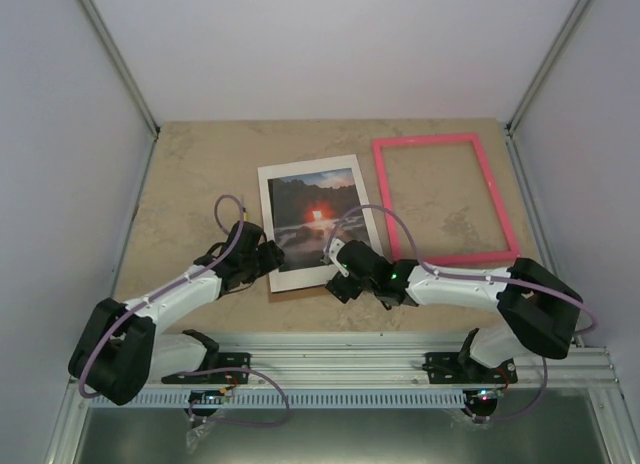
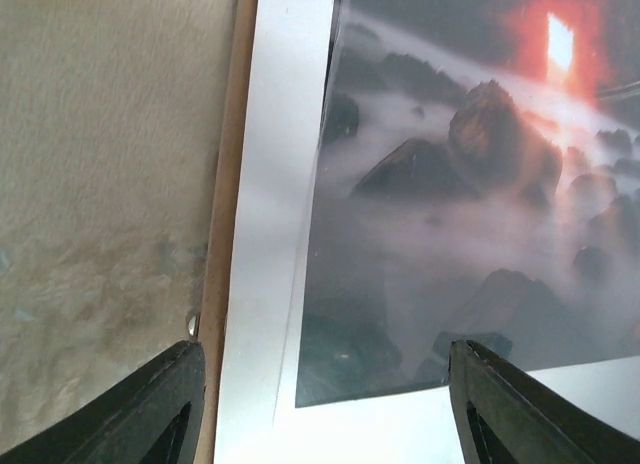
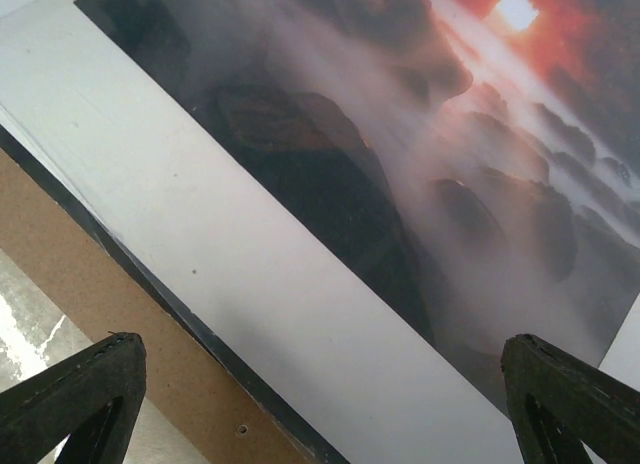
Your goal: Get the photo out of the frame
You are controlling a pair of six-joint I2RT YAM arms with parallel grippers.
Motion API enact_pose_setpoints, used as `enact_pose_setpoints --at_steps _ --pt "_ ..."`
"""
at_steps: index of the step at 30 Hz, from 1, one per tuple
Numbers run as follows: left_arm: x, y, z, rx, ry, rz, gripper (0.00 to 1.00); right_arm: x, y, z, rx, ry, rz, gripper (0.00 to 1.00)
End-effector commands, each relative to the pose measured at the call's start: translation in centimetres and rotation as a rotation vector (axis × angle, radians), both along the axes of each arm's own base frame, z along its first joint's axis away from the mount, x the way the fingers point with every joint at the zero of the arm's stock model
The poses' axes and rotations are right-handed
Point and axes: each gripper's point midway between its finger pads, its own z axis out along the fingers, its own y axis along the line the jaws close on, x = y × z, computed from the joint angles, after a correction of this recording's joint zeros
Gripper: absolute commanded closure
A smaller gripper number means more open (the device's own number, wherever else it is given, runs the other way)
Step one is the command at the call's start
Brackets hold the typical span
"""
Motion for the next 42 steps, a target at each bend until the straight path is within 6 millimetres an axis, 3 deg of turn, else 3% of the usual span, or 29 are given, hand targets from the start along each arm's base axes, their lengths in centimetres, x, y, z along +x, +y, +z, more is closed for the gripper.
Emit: enact_pose_setpoints --at_steps 1,8,16,32,39,42 --pt "-0.8 -0.5 -0.7 -0.043 0.038 -0.015 0.31 1.0 0.1 1.6 0.077 -0.076 -0.038 0.02" --pt "-1.1 -0.7 -1.7 -0.052 0.061 -0.018 0.32 1.3 -0.4 2.3 0.126 -0.120 -0.066 0.02" --pt "-1.3 -0.9 -2.3 -0.058 0.083 -0.027 0.33 1.4 -0.5 1.7 0.114 -0.118 -0.073 0.02" --pt "-1.0 -1.4 -0.4 -0.096 0.038 -0.040 0.33 1.5 -0.5 1.8 0.124 -0.124 -0.080 0.02" --pt "-0.8 0.4 -1.0 -0.014 0.035 0.021 0.32 1.5 -0.7 1.7 0.121 -0.126 -0.086 0.02" --pt "-0.8 0.1 -1.3 -0.019 0.045 0.012 0.32 1.5 -0.7 1.6 0.119 -0.126 -0.085 0.02"
